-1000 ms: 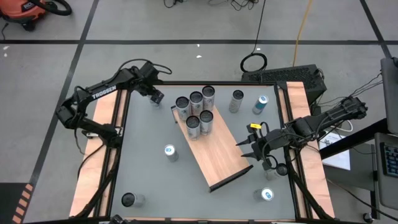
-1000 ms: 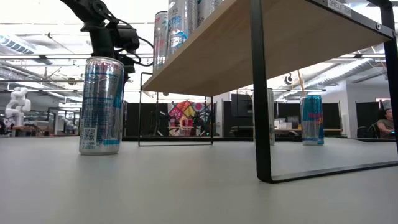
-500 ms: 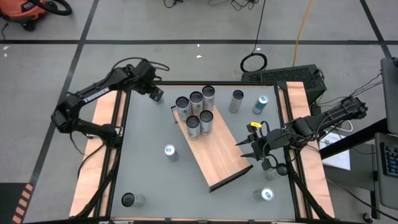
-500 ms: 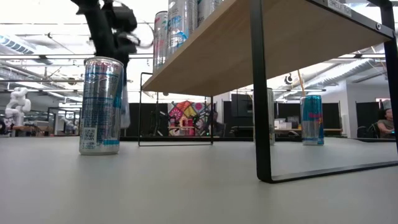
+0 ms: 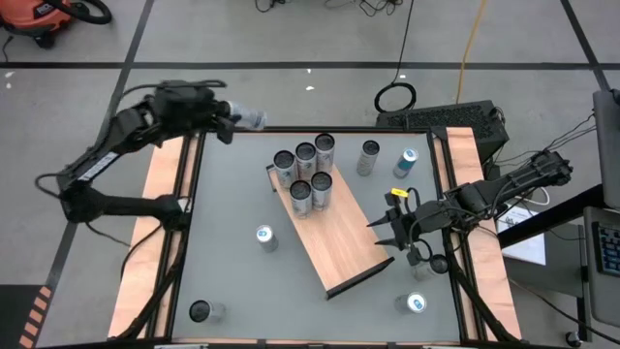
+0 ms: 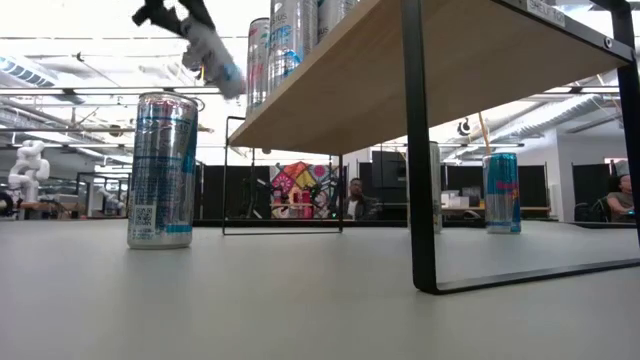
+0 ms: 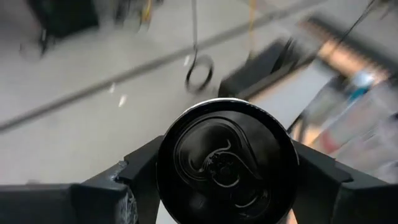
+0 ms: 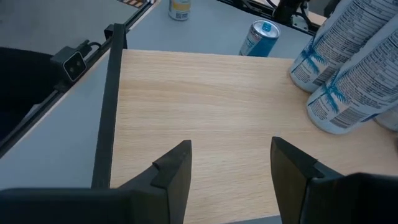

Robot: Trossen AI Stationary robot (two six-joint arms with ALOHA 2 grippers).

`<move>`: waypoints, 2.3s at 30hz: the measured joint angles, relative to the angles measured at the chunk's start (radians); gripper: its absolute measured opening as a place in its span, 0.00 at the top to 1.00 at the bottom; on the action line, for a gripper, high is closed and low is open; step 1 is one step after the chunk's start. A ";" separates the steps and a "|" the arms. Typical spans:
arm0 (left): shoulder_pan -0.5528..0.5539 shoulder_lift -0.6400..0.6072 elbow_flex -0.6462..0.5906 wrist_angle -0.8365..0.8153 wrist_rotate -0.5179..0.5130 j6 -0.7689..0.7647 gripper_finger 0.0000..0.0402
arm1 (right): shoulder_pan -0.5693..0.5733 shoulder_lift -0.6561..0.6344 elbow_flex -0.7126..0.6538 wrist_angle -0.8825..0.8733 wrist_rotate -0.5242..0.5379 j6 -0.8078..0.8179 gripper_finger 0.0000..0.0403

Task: Place canned beverage on shelf
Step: Put the white-blue soda can on the shelf aligned with the other white-blue soda cans

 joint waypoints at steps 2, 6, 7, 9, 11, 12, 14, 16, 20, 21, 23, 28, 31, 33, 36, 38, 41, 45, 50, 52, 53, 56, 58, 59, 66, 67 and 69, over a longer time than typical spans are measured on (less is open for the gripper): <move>-0.026 -0.025 0.012 0.051 0.005 0.016 0.35 | 0.006 0.000 0.000 0.000 0.001 0.013 0.63; -0.095 -0.059 0.013 0.173 0.068 0.015 0.35 | 0.018 0.000 -0.001 0.041 0.013 0.020 0.63; -0.116 -0.060 0.014 0.197 0.082 0.014 0.35 | 0.018 0.000 0.000 0.069 0.041 0.027 0.63; -0.159 -0.060 0.014 0.234 0.090 0.013 0.35 | 0.018 -0.002 0.016 0.102 0.126 0.056 0.63; -0.202 -0.044 0.014 0.274 0.086 0.013 0.35 | 0.017 -0.004 0.048 0.114 0.202 0.060 0.63; -0.226 -0.035 0.014 0.299 0.082 0.013 0.35 | 0.017 -0.004 0.066 0.112 0.232 0.056 0.63; -0.274 -0.009 0.014 0.349 0.078 0.016 0.35 | 0.017 -0.005 0.105 0.102 0.269 0.052 0.63; -0.323 0.019 0.014 0.403 0.080 0.022 0.35 | 0.017 -0.004 0.145 0.107 0.271 0.016 0.63; -0.419 0.095 0.014 0.530 0.078 0.069 0.35 | 0.030 0.010 0.215 0.104 0.341 -0.063 0.61; -0.441 0.117 0.014 0.568 0.074 0.082 0.35 | 0.032 0.016 0.230 0.098 0.361 -0.081 0.60; -0.475 0.160 0.014 0.638 0.074 0.099 0.35 | 0.037 0.031 0.270 0.090 0.391 -0.101 0.58; -0.535 0.257 0.014 0.753 0.072 0.112 0.35 | 0.068 0.080 0.381 0.008 0.460 -0.123 0.51; -0.569 0.310 0.014 0.801 0.058 0.125 0.35 | 0.089 0.126 0.434 -0.042 0.500 -0.129 0.46; -0.595 0.343 0.014 0.831 0.055 0.130 0.35 | 0.096 0.157 0.462 -0.062 0.518 -0.123 0.43; -0.628 0.379 0.014 0.853 0.055 0.145 0.35 | 0.105 0.195 0.505 -0.108 0.546 -0.098 0.37; -0.651 0.398 0.014 0.855 0.053 0.146 0.35 | 0.109 0.216 0.531 -0.144 0.555 -0.072 0.34; -0.693 0.422 0.014 0.856 0.009 0.145 0.35 | 0.109 0.237 0.565 -0.196 0.549 0.019 0.30; -0.748 0.454 0.014 0.880 -0.055 0.146 0.35 | 0.109 0.252 0.596 -0.253 0.498 0.105 0.28; -0.793 0.493 0.014 0.916 -0.062 0.147 0.35 | 0.101 0.270 0.602 -0.345 0.450 0.195 0.27; -0.802 0.507 0.014 0.925 -0.068 0.146 0.35 | 0.098 0.280 0.603 -0.351 0.398 0.214 0.27; -0.805 0.513 0.014 0.932 -0.075 0.145 0.35 | 0.095 0.286 0.603 -0.353 0.374 0.219 0.27; -0.812 0.527 0.013 0.945 -0.084 0.145 0.35 | 0.088 0.314 0.603 -0.355 0.331 0.219 0.27; -0.818 0.531 0.013 0.945 -0.085 0.146 0.35 | 0.082 0.329 0.603 -0.356 0.302 0.210 0.27; -0.821 0.532 0.012 0.944 -0.085 0.146 0.35 | 0.079 0.337 0.603 -0.352 0.287 0.206 0.27; -0.840 0.559 0.013 0.944 -0.084 0.147 0.35 | 0.060 0.367 0.603 -0.329 0.287 0.204 0.27; -0.843 0.562 0.013 0.946 -0.083 0.146 0.35 | 0.059 0.367 0.603 -0.328 0.286 0.204 0.27; -0.851 0.564 0.013 0.940 -0.085 0.146 0.35 | 0.054 0.367 0.603 -0.314 0.284 0.207 0.28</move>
